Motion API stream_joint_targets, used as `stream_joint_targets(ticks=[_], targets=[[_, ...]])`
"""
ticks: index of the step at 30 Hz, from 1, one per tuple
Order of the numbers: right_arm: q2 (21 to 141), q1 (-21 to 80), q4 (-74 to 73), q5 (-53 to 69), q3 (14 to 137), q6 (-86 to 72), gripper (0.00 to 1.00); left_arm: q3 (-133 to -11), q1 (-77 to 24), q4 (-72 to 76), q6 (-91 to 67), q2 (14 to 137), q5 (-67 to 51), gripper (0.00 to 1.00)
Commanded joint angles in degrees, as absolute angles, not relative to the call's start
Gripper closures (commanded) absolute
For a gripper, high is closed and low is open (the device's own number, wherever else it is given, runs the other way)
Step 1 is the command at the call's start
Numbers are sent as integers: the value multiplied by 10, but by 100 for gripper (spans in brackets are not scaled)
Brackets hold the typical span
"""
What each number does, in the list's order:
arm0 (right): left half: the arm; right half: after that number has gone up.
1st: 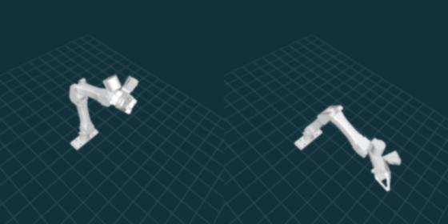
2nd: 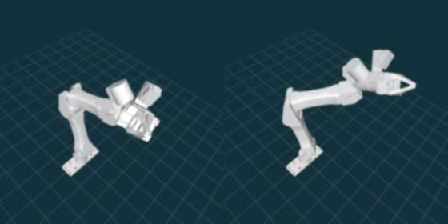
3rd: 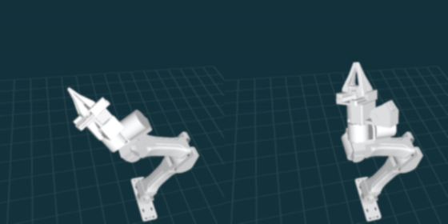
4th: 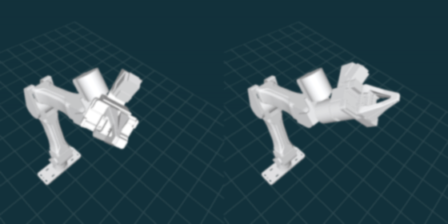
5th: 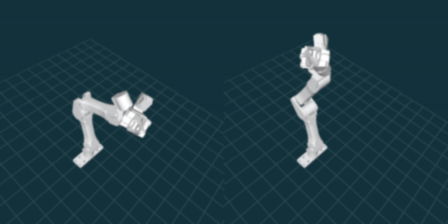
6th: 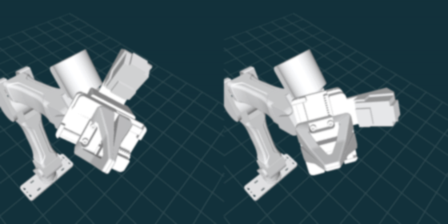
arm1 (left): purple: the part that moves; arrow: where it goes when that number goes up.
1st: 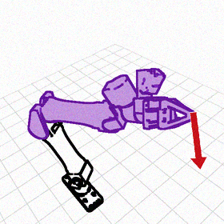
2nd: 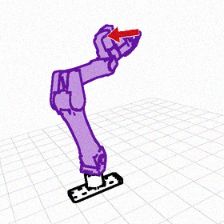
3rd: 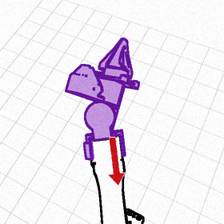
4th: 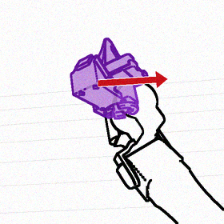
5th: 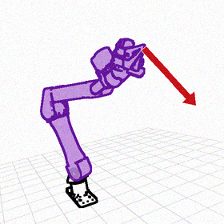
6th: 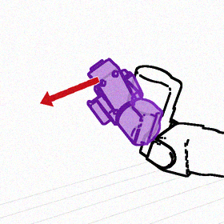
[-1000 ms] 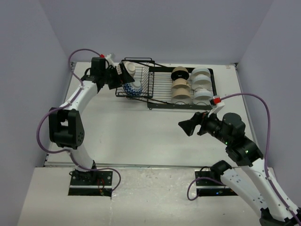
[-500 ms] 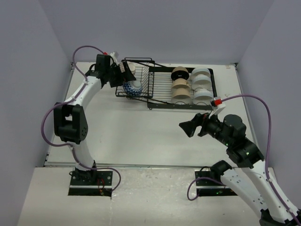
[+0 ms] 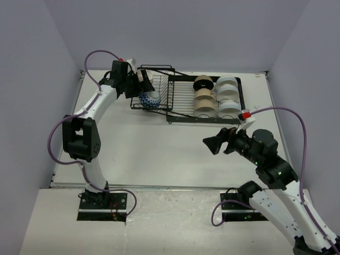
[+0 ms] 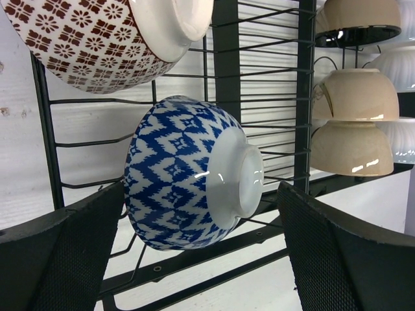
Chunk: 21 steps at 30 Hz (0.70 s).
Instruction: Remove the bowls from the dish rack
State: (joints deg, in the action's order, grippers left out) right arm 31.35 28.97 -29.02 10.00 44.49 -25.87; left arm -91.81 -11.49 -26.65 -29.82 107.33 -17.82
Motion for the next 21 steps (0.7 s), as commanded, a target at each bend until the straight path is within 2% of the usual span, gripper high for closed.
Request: stream_joint_targets(ticks=[1,10,16,21], targets=[[308,291,-285,94,439,-248,1,-937,-131,-280,-282,1085,-175,0],[307,291,-283,95,438,-246,1,-923,-147,-253,-291,1067,-238,0],[303,290,-283,94,436,-246,1,-912,-147,-237,-301,1064,-237,0],[303,291,-285,93,436,-245,1,-883,-147,-207,-316,1063,-242,9]])
